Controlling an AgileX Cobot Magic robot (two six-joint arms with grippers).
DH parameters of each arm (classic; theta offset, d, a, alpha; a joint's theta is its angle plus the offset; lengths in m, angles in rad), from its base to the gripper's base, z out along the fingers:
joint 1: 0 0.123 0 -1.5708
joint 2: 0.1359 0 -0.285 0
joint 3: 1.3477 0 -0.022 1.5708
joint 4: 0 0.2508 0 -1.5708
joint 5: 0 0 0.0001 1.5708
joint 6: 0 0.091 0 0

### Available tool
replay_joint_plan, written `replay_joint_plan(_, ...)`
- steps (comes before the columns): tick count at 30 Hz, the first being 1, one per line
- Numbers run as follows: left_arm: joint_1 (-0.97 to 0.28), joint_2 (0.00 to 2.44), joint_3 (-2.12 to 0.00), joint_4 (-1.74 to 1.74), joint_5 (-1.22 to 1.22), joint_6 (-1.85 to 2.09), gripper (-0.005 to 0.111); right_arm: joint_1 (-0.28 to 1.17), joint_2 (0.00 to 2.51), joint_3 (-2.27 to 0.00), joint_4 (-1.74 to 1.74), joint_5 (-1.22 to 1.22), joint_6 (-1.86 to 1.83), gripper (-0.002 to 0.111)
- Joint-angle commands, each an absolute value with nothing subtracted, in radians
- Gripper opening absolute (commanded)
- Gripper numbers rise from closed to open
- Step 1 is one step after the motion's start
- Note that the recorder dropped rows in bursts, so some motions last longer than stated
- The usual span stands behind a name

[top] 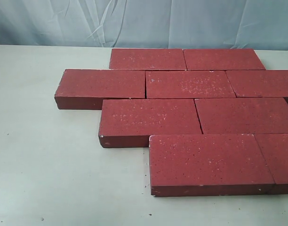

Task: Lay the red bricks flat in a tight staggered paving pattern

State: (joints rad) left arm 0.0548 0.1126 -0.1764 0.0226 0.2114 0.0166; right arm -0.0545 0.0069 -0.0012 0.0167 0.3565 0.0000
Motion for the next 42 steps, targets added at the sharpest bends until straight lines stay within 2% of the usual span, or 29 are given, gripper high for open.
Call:
replay_joint_plan(1,0.048,0.051,-0.115,0.018,0.202,0.009,0.000,-0.059,0.000,0.000,0.018,0.348,0.000,-0.001)
replay_joint_plan(11,0.048,0.000,0.000,0.016,0.202,0.009,0.000,-0.059,0.000,0.000,0.018,0.348,0.000,-0.001)
replay_joint_plan(42,0.048,0.000,0.000,0.042,0.231,0.011,0.000,-0.059,0.000,0.000,0.028,0.350,0.000,-0.001)
